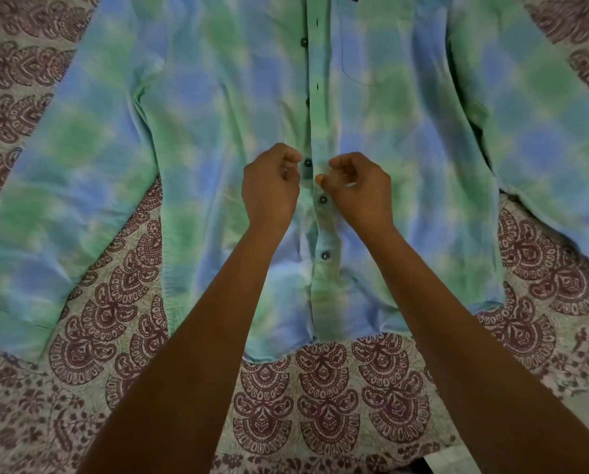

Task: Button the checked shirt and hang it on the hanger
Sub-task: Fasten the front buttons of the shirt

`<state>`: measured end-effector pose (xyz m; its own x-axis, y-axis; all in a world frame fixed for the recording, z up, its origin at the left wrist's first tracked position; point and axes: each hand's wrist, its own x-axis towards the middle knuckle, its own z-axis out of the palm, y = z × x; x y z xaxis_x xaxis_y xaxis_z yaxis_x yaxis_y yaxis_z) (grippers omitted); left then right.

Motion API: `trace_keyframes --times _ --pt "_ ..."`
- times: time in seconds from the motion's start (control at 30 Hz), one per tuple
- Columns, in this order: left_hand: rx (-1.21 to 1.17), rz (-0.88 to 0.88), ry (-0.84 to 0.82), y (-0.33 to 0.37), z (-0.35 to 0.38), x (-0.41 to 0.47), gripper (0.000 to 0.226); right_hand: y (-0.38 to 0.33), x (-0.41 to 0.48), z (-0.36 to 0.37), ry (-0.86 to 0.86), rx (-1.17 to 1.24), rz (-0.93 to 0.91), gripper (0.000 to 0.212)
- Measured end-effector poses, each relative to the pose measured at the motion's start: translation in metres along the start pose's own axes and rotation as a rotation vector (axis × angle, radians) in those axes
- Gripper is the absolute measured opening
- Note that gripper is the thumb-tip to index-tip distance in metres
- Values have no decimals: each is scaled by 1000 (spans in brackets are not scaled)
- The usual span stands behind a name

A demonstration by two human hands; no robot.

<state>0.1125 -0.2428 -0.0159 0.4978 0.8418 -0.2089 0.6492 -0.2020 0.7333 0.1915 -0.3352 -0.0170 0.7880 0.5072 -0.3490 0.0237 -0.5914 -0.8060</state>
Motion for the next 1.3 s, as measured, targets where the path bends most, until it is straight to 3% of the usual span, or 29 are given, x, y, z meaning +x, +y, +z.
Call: trace_keyframes --times 0.13,0.2,0.3,0.43,0.57,0.7,0.87,1.0,1.1,1.2,1.3 --pt "31 32 -56 5 5 28 27 -6 24 7 -97 -207 -106 42" --pt "117 30 -161 5 8 41 24 -7 33 9 -145 -342 -123 46" --pt "261 69 -350 3 11 50 20 -8 40 11 -156 -466 -161 39" --pt "390 163 -323 0 18 46 17 -4 46 14 -104 -479 -169 24" --pt "350 98 -302 0 21 48 8 1 53 13 -52 -375 -132 15" --pt "198 -15 -191 8 16 58 6 4 54 10 -28 -11 109 5" --pt "84 1 -129 20 16 59 11 -3 42 11 -41 392 311 25" --pt "30 -4 -135 24 18 52 15 -6 38 11 -14 464 350 20" --pt "75 -15 -115 22 17 46 18 -6 37 9 -23 455 324 5" --pt "123 -62 -67 21 16 42 15 -7 34 7 0 436 274 13" --pt "-157 -211 -103 25 15 41 8 -6 33 8 18 382 258 10"
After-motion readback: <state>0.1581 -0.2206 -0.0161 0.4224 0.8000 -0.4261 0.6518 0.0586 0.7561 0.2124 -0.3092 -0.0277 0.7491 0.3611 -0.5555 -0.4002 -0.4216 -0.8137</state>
